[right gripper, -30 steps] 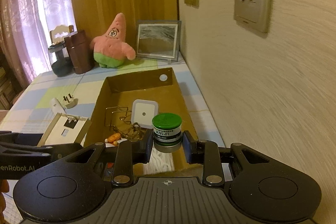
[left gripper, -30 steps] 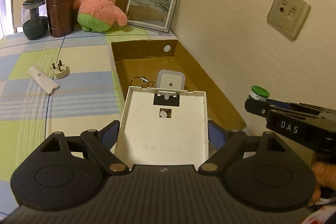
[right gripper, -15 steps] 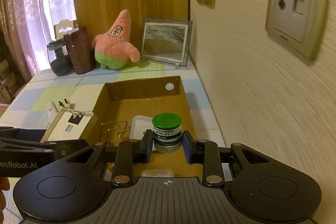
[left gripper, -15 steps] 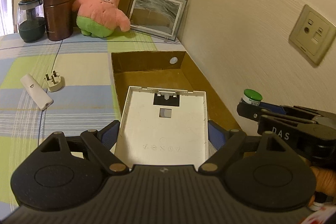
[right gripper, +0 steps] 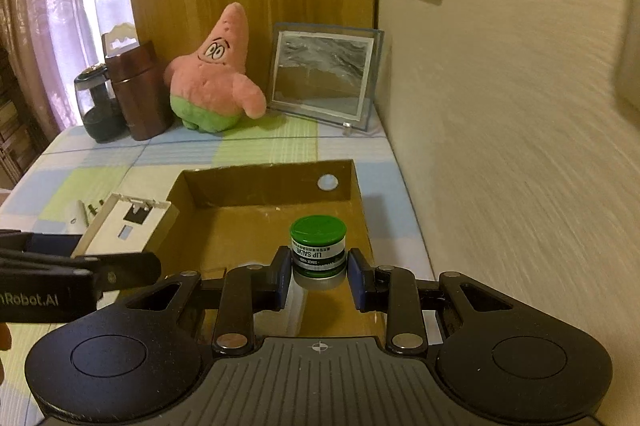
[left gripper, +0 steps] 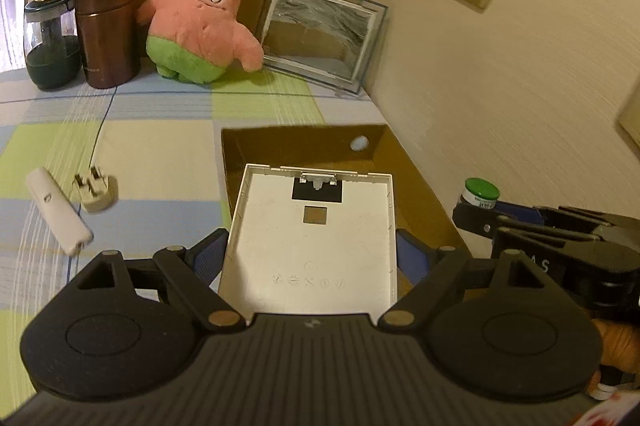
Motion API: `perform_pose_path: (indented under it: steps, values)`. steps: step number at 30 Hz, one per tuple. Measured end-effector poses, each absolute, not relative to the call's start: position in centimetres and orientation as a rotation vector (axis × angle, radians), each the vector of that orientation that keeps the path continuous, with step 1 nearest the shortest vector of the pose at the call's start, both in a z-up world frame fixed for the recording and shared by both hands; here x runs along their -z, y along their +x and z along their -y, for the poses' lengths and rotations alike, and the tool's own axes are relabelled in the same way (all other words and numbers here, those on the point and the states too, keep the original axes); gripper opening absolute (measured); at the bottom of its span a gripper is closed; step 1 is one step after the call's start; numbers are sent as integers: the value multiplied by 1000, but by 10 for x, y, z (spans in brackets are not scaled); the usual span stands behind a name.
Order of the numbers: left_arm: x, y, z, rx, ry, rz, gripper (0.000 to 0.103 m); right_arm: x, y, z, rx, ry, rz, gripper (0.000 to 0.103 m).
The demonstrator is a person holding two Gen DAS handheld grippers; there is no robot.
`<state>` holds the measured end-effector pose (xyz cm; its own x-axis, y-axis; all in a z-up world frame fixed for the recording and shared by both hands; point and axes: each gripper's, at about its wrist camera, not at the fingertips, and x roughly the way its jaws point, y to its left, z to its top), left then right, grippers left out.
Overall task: Organize rigid objects
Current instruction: 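Carry the switch plate and green-capped cylinder to the cardboard box with both tools, then lower the switch plate into the box and open the left tool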
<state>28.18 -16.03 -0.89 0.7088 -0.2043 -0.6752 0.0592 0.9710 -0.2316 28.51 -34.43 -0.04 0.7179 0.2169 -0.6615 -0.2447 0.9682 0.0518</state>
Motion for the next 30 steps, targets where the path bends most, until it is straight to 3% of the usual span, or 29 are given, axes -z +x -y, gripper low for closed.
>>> perform_pose_path:
  steps: [17, 19, 30]
  values:
    - [40, 360, 149, 165, -218, -804, 86, 25, 347, 341, -258, 20, -769, 27]
    - [41, 360, 147, 149, -213, -797, 93, 26, 347, 343, -256, 29, -770, 27]
    - [37, 341, 126, 116, -199, -770, 93, 27, 349, 341, -262, 44, -769, 27]
